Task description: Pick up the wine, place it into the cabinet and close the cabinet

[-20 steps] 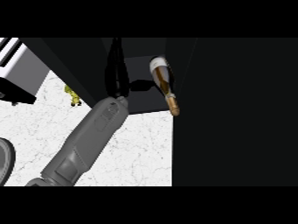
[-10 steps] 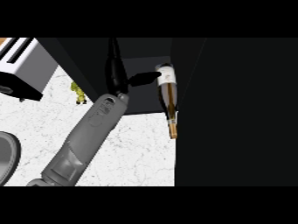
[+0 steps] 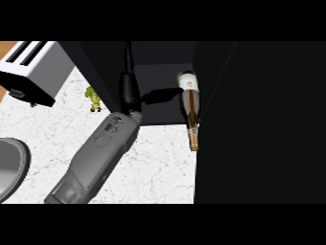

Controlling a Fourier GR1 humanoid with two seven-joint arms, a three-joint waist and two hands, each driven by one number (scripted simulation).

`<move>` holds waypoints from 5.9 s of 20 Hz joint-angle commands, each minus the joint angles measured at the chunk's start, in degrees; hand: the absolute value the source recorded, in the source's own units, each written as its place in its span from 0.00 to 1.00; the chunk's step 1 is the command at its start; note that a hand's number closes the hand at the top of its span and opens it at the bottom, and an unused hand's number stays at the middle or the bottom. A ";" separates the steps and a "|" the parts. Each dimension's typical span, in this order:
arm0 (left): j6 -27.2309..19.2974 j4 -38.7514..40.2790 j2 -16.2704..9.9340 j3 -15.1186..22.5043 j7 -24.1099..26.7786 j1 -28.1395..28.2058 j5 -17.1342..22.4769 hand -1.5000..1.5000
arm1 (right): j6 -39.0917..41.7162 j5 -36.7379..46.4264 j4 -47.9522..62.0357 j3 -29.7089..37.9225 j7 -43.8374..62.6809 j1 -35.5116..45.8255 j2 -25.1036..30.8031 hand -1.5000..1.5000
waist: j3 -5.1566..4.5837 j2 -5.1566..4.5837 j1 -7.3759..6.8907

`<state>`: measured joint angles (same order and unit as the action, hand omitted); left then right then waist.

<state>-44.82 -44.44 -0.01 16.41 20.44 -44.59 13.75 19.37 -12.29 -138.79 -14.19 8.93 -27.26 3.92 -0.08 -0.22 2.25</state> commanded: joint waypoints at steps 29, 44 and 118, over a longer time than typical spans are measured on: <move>19.29 -61.23 -20.73 9.26 -8.75 43.62 5.33 0.00 | -5.36 -2.06 -10.27 2.00 9.66 1.88 4.39 0.00 | 0.02 0.37 -2.55; 42.20 -62.14 -29.97 -3.27 0.99 56.03 17.00 1.00 | 5.16 -3.62 -10.55 2.86 7.49 0.41 13.17 1.00 | 0.02 0.32 -2.35; 60.78 -63.07 -24.86 -22.03 -7.83 59.12 16.46 1.00 | -14.28 -19.41 75.75 1.09 -2.85 79.25 3.97 1.00 | 0.08 -0.22 -3.43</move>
<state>16.83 -106.69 -25.79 -5.63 12.43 14.13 30.87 5.71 -33.28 -69.93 -19.33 7.71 52.22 1.30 -0.79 1.74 -1.96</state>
